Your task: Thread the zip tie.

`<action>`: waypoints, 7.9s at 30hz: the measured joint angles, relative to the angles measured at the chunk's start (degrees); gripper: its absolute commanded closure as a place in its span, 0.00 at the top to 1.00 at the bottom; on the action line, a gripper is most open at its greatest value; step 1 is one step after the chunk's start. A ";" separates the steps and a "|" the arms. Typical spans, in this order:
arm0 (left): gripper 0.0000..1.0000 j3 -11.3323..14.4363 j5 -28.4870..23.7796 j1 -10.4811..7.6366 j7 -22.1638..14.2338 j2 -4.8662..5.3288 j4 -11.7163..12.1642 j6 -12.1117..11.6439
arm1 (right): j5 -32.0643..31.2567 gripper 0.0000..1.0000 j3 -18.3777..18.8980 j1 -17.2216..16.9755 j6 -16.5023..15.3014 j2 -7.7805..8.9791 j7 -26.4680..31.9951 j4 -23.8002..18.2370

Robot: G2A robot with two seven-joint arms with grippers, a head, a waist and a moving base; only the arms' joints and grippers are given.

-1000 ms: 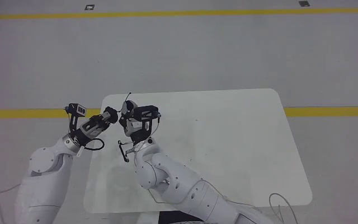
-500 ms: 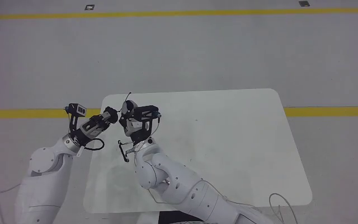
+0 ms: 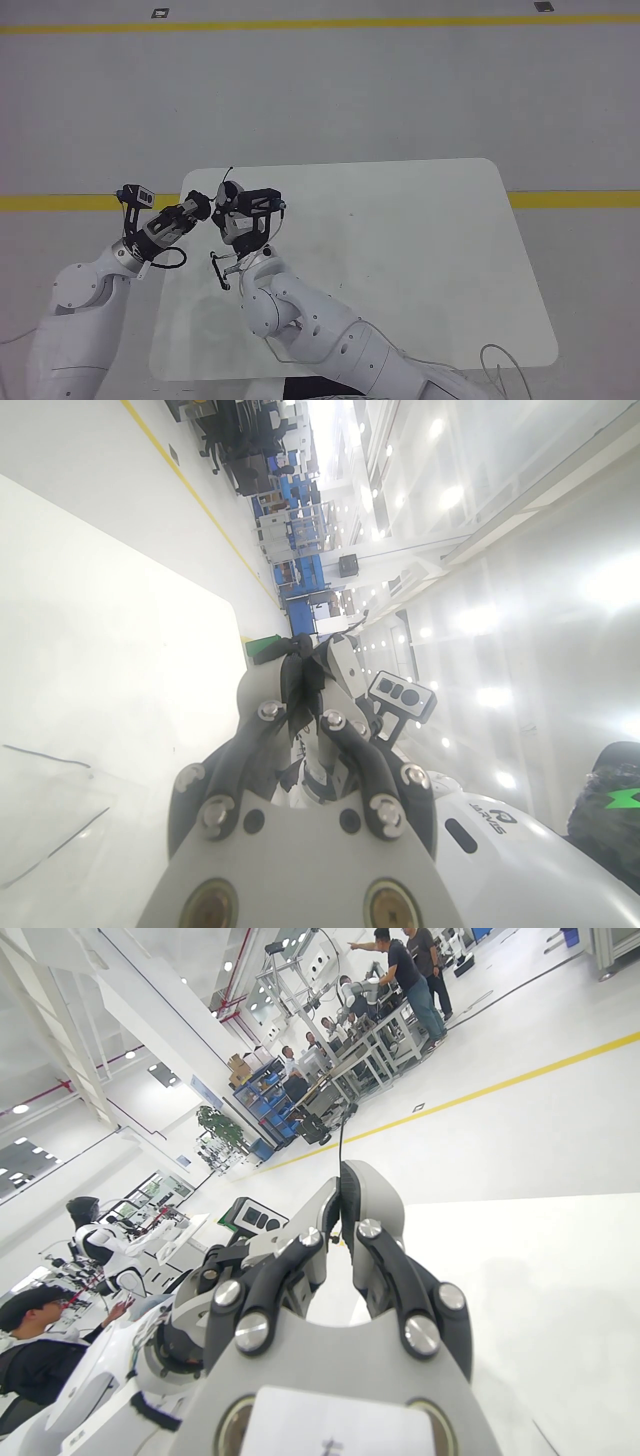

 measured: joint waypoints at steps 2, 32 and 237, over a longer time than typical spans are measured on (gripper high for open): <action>0.00 0.00 0.00 0.00 0.00 0.00 0.00 0.00 | 0.43 0.00 0.01 0.00 -0.14 0.00 0.16 -0.01; 0.00 0.00 0.00 0.00 0.00 0.00 0.00 0.00 | 3.19 0.00 -0.46 -0.19 -1.76 0.19 1.93 0.45; 0.00 8.03 -40.15 -4.29 -15.26 2.11 9.87 38.96 | 74.16 0.29 11.50 -7.15 -38.43 1.80 35.29 0.24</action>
